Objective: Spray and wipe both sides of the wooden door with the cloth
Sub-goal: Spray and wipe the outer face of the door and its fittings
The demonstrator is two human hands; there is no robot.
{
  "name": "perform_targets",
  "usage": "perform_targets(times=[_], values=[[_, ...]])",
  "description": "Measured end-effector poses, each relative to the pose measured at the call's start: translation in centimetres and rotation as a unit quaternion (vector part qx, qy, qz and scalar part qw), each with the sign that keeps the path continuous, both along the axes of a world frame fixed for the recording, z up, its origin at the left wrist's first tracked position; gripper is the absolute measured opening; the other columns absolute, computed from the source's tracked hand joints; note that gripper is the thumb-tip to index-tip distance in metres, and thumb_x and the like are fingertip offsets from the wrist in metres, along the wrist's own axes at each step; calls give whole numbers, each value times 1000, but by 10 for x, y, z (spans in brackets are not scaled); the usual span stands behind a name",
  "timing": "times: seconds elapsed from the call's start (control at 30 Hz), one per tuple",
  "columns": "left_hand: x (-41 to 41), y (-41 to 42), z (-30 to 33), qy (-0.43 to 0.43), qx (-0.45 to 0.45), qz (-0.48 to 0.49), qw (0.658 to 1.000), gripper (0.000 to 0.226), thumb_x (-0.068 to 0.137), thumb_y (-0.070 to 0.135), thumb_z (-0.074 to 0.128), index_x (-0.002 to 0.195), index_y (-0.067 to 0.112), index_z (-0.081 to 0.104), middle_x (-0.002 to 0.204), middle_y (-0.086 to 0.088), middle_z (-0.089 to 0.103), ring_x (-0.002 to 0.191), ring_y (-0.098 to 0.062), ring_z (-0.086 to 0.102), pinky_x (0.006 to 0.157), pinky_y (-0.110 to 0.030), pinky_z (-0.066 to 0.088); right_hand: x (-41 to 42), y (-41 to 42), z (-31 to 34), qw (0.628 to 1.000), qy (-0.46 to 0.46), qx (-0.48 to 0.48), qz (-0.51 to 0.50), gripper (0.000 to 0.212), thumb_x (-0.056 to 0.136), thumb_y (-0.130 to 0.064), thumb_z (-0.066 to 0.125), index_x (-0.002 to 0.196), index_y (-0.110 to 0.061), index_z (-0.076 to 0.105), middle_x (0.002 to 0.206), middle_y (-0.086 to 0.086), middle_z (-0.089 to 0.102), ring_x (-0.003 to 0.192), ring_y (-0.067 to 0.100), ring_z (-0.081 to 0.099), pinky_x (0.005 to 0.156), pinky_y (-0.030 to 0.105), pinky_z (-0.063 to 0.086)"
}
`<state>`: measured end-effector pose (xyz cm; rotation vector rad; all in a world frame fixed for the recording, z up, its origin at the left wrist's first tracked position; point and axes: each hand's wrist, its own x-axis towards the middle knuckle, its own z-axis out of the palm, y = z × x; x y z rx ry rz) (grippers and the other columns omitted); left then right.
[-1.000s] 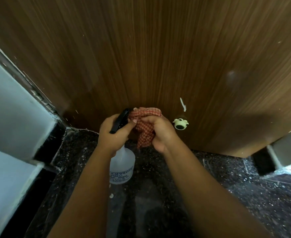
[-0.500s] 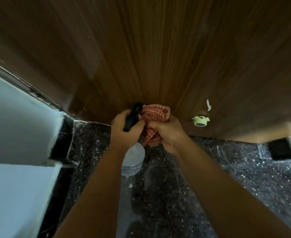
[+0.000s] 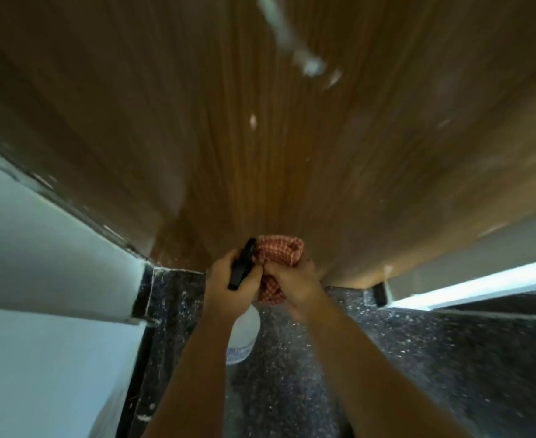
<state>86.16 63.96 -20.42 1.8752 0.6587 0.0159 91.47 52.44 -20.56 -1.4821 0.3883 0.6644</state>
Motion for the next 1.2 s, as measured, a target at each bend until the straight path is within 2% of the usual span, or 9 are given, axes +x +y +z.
perform_targets(times=[0.13, 0.27, 0.37, 0.47, 0.53, 0.67, 0.8, 1.0, 1.2], values=[[-5, -40, 127, -11, 6, -61, 998, 9, 91, 17, 71, 94, 20, 63, 78, 7, 65, 75, -13, 63, 66, -26, 49, -7, -49, 116, 999, -4, -33, -39, 33, 77, -1, 72, 105, -15, 66, 97, 8, 72, 90, 25, 70, 73, 39, 60], [-5, -87, 240, -13, 4, -122, 992, 10, 92, 32, 70, 97, 26, 64, 89, 4, 69, 88, -19, 66, 81, -37, 55, -13, -100, 231, 998, 26, -9, -63, 22, 80, -4, 73, 100, -11, 66, 95, 14, 71, 90, 29, 69, 78, 47, 59], [-3, -116, 304, -51, 25, -182, 982, 20, 90, 43, 70, 94, 24, 66, 87, 5, 70, 86, -15, 67, 77, -33, 55, -15, -136, 297, 997, 35, 14, -60, 24, 79, -14, 77, 100, -7, 67, 90, 15, 70, 83, 30, 67, 62, 40, 59], [3, -144, 353, -88, 30, -263, 960, 15, 91, 40, 69, 93, 26, 64, 78, 13, 65, 77, -1, 63, 60, -10, 43, -7, -172, 332, 998, -11, -4, -62, 56, 59, -33, 85, 105, -7, 68, 96, 20, 70, 82, 34, 67, 57, 34, 55], [16, -162, 382, -112, 37, -271, 955, 16, 90, 37, 72, 85, 25, 63, 74, 10, 64, 71, -3, 61, 56, -11, 40, -1, -197, 357, 993, -47, 8, -104, 43, 71, -16, 77, 109, 0, 68, 97, 26, 69, 78, 37, 69, 60, 40, 56], [45, -194, 416, -142, 57, -273, 950, 24, 87, 35, 76, 80, 14, 67, 67, 4, 62, 63, -8, 59, 60, -24, 42, 3, -233, 393, 981, -91, 21, -170, 24, 81, 6, 58, 103, 5, 68, 84, 28, 69, 68, 39, 69, 56, 43, 57], [63, -218, 427, -123, 69, -260, 955, 25, 88, 41, 73, 86, 17, 67, 73, 6, 64, 69, -9, 62, 56, -21, 41, 1, -253, 406, 974, -104, 20, -199, 20, 83, 9, 54, 95, 0, 67, 80, 21, 71, 72, 39, 68, 73, 55, 55], [77, -231, 427, -64, 90, -271, 956, 28, 86, 48, 73, 88, 21, 66, 81, 2, 67, 76, -16, 64, 63, -27, 43, 6, -286, 410, 975, -89, 26, -204, 24, 83, 9, 58, 104, -3, 63, 96, 20, 68, 84, 36, 68, 62, 42, 58], [85, -227, 418, -58, 121, -271, 953, 29, 86, 46, 74, 82, 19, 64, 70, 2, 63, 61, -9, 61, 52, -22, 40, 25, -325, 430, 969, -150, -14, -194, 38, 88, -1, 64, 123, -15, 56, 112, 12, 64, 102, 34, 63, 77, 46, 59]])
